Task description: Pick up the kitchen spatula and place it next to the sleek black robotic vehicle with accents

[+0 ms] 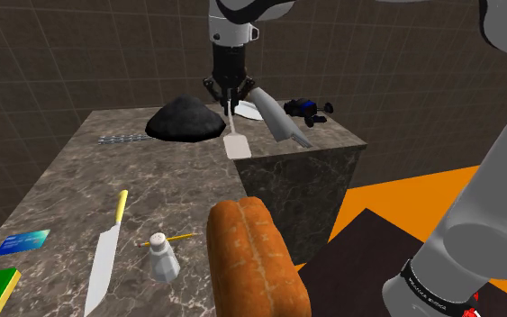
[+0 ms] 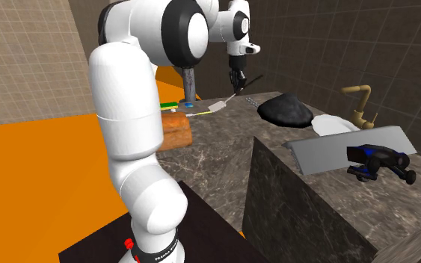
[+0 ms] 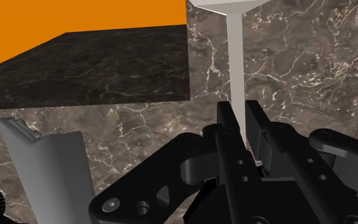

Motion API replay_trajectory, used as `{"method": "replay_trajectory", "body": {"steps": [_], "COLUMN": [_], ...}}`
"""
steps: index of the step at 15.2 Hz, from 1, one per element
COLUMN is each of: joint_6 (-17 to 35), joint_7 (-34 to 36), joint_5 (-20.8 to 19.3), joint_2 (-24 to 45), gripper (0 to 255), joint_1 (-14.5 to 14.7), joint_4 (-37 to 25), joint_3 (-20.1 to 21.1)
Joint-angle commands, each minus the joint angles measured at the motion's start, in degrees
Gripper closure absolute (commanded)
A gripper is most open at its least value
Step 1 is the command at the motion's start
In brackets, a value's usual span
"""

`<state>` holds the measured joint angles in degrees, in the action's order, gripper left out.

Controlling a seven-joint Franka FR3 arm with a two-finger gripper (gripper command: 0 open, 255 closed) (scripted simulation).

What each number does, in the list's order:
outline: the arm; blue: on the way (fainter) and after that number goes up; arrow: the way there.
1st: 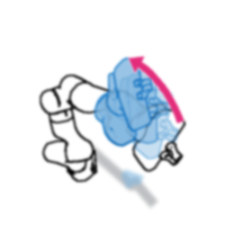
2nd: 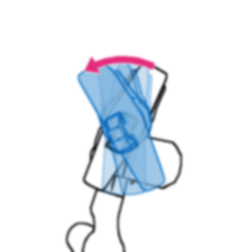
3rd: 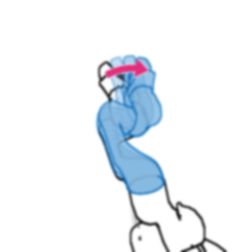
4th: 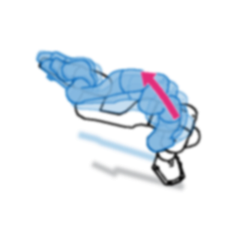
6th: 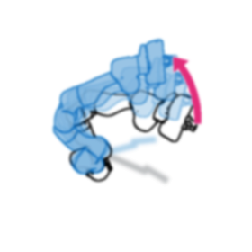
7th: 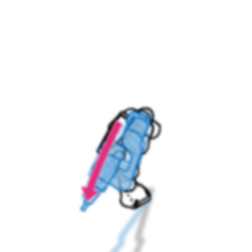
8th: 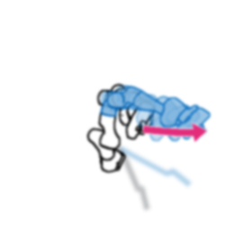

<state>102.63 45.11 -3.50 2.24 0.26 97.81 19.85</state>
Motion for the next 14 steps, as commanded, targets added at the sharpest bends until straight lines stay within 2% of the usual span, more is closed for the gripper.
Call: {"method": "replay_trajectory", "body": {"steps": [1, 8, 14], "joint_6": [0.09, -0.32, -1.61], "joint_7": [-2.61, -11.23, -18.08], "joint_5": [0.22, 0.03, -0.27], "joint_2": [-0.12, 3.03, 7.91], "gripper": [255, 255, 255], "joint_1": [-1.31, -5.79, -9.48], "joint_4": [0.08, -3.77, -10.13], "joint_3": [-1.19, -5.26, -8.24]}}
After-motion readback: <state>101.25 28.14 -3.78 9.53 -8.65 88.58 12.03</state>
